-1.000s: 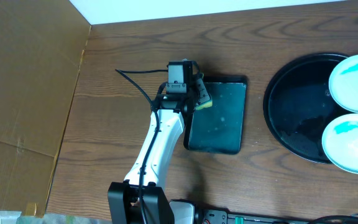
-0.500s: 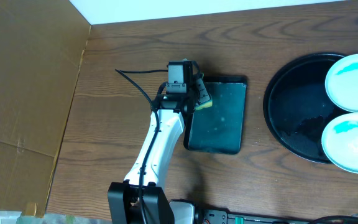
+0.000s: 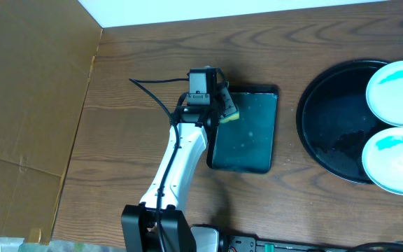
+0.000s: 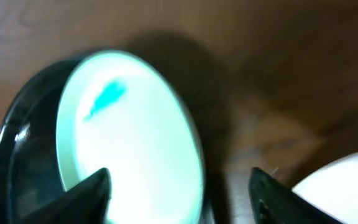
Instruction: Clean dirty plates on tray and stack at the side
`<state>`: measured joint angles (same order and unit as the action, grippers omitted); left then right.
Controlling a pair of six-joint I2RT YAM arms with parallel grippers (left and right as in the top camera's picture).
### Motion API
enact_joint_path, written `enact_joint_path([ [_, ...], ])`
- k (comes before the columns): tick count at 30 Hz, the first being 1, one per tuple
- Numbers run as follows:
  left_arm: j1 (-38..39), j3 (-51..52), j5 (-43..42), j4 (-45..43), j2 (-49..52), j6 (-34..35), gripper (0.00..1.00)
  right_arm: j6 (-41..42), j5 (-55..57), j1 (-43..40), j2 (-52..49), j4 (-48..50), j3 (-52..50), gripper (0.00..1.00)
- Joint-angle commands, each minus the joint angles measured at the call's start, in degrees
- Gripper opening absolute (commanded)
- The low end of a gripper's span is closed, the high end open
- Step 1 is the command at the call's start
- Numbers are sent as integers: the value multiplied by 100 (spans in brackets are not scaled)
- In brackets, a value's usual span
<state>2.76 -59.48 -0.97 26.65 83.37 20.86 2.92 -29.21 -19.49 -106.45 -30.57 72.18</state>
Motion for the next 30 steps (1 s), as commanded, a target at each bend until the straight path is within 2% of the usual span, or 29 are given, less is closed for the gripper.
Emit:
enact_joint_path([
  [1,-22,0,28,22,-70,46,7,776,175,166,-17,-236,0,69],
  [6,-22,0,28,-35,-63,46,7,1019,321,542,-17,-879,0,83],
  [8,-22,0,28,-61,-63,46,7,1143,612,741,-17,-1008,0,84],
  [13,-22,0,28,-79,-63,46,7,1880,2249,1185,-17,-1067,0,95],
  [14,-22,0,28,-76,-63,44,8,1991,2409,1228,-17,-1084,0,93],
  [17,-22,0,28,-76,-63,46,8,2245,2636,1338,-28,-1080,0,76],
  [19,-22,0,28,-79,-63,46,7,2323,2688,1362,-42,-1082,0,69],
  [26,-22,0,28,-109,-63,46,8,2579,3082,1364,-55,-1049,-192,71],
  [30,-22,0,28,-125,-63,46,8,2577,3051,1381,-55,-988,-267,68],
])
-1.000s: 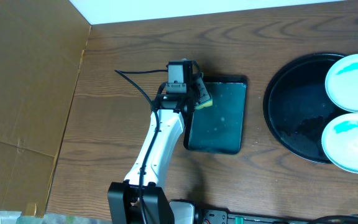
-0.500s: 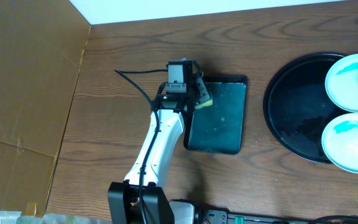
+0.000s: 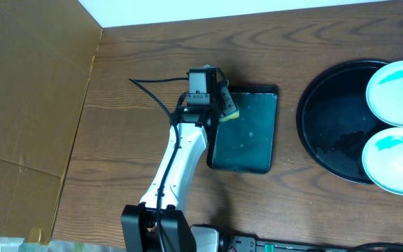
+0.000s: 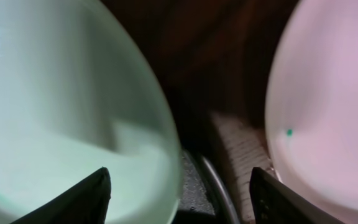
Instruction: Clean dirty plates on tray and stack at the side
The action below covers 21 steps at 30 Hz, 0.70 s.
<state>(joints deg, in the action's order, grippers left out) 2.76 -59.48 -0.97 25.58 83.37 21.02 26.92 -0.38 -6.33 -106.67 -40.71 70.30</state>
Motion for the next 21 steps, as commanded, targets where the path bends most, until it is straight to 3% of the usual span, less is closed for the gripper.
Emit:
enact_joint_path([
  [1,-22,0,28,-17,-63,31,7,175,210,74,-33,26,-96,68],
  [4,-22,0,28,-15,-63,31,8,177,352,74,-33,155,-236,66],
  [7,-22,0,28,-15,-63,31,7,175,339,76,-33,343,-352,57],
  [9,-22,0,28,-13,-63,31,7,175,310,76,-31,413,-352,43],
  [13,-22,0,28,-13,-63,31,7,175,114,74,-15,599,-343,5],
  [14,-22,0,28,-13,-63,31,7,173,20,76,-15,649,-337,1],
  [21,-22,0,28,-13,-63,31,7,-411,-614,79,-4,782,-17,1],
])
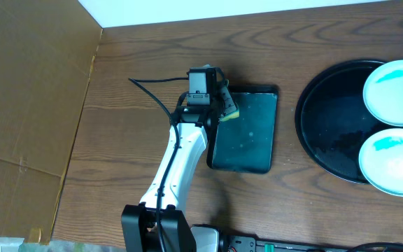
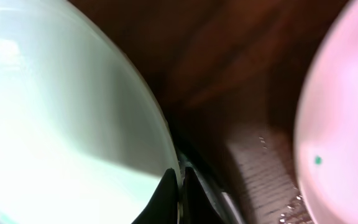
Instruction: Clean dirty plates on tray and stack at the side
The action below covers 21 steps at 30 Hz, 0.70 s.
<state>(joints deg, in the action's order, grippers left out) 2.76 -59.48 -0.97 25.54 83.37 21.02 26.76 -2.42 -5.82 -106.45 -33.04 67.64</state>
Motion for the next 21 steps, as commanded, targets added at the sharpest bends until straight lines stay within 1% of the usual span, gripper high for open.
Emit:
enact_joint_path([
  [1,-22,0,28,-9,-63,31,7,-553,-568,39,-26,11,337,1],
  [4,-20,0,26,-13,-63,33,7,-1134,-1202,111,-26,63,535,1],
  [6,-17,0,-31,-33,-63,31,7,-1641,-1858,203,-26,245,588,1],
  [9,-17,0,-490,-122,-63,-68,7,-2693,-2675,404,-28,404,586,1],
  [12,-2,0,-1040,-229,-63,-317,7,-3405,-2581,667,-33,365,553,1],
  [16,96,0,-1082,-249,-63,-319,7,-3707,-2280,975,-101,372,527,1],
  [21,210,0,-1084,-247,-63,-321,7,-3821,-2267,1113,-323,367,525,1],
])
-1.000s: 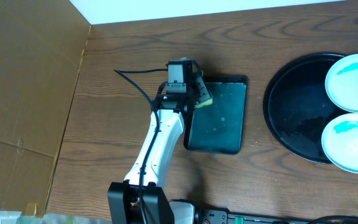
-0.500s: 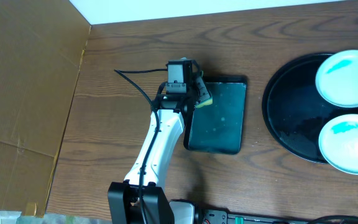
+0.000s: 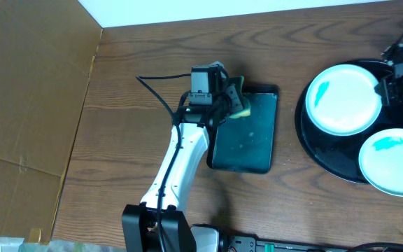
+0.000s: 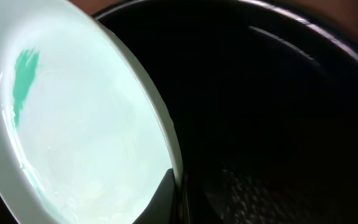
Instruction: Clean dirty plates on tray and stack at the side
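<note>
A pale plate (image 3: pixel 343 98) with a teal smear (image 4: pixel 25 74) hangs tilted over the left part of the round black tray (image 3: pixel 327 150). My right gripper (image 3: pixel 385 89) is shut on its right rim; in the right wrist view the fingertips (image 4: pixel 178 190) pinch the plate's edge (image 4: pixel 166 134). A second smeared plate (image 3: pixel 392 161) lies at the tray's near right. My left gripper (image 3: pixel 235 98) is shut on a yellow-green sponge (image 3: pixel 241 107) over the far left corner of a dark rectangular board (image 3: pixel 247 136).
A brown cardboard sheet (image 3: pixel 26 91) covers the table's left side. The left arm (image 3: pixel 180 161) runs from the near edge up to the board. Bare wood lies between board and tray. A cable (image 3: pixel 152 94) loops left of the left gripper.
The held plate has gone from the tray's far right to over its left part, raised and tilted. My left gripper and sponge have shifted slightly right over the board's corner.
First my right gripper hung open above the far plate. Then it sat low and open between that plate's rim and another plate. Then it was shut on the rim. Now the plate is off the tray floor, further left. The left gripper stayed by the board until its small shift.
</note>
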`<state>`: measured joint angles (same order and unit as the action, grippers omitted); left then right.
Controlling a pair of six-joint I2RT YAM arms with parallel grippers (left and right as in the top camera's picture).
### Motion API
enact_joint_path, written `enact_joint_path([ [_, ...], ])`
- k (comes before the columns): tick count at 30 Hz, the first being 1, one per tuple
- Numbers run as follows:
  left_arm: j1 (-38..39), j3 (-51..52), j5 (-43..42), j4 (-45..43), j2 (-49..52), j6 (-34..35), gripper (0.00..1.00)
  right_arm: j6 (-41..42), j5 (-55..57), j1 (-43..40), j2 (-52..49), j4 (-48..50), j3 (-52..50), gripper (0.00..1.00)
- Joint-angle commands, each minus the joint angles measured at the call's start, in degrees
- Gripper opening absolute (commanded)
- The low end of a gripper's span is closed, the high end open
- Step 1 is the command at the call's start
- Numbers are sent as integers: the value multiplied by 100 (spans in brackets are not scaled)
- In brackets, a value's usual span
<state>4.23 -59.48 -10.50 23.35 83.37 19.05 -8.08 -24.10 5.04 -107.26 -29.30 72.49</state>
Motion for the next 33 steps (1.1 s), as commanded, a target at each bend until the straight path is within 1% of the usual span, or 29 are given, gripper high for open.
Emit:
enact_joint_path([
  [1,81,0,-129,-31,-63,-125,7,-337,-101,31,-302,-15,39,1],
  [5,177,0,-131,-28,-63,-122,7,-337,-96,31,-643,-111,39,1],
  [6,203,0,-129,-28,-63,-122,7,-334,-96,31,-723,-136,39,7],
  [7,229,0,-131,-28,-63,-122,7,-334,-92,31,-789,-144,39,24],
  [8,264,0,-131,-31,-63,-122,7,-315,-72,26,-831,-155,39,34],
  [11,369,0,-131,-35,-63,-122,7,-251,122,26,-857,-177,42,38],
  [12,413,0,-131,-42,-63,-122,7,-116,247,24,-846,-179,57,41],
  [14,503,0,-131,-76,-63,-120,7,103,369,24,-846,-205,94,43],
  [15,557,0,-133,-105,-63,-118,7,249,369,24,-846,-240,111,49],
  [19,859,0,-136,-262,-63,-116,7,1119,348,37,-846,-452,116,45],
  [21,1045,0,-133,-361,-63,-114,7,1510,350,44,-846,-645,116,46],
  [23,1228,0,-131,-476,-61,-114,7,1696,354,57,-846,-844,116,45],
  [26,1499,0,-129,-682,-59,-55,7,1961,492,70,-846,-1139,114,41],
  [29,1687,0,-129,-852,-28,-48,7,2129,588,68,-846,-1255,111,33],
  [32,1832,0,-129,-1016,57,-46,7,2140,616,76,-848,-1196,111,32],
  [33,1873,0,-129,-1069,96,-46,7,2164,654,76,-848,-1161,111,27],
])
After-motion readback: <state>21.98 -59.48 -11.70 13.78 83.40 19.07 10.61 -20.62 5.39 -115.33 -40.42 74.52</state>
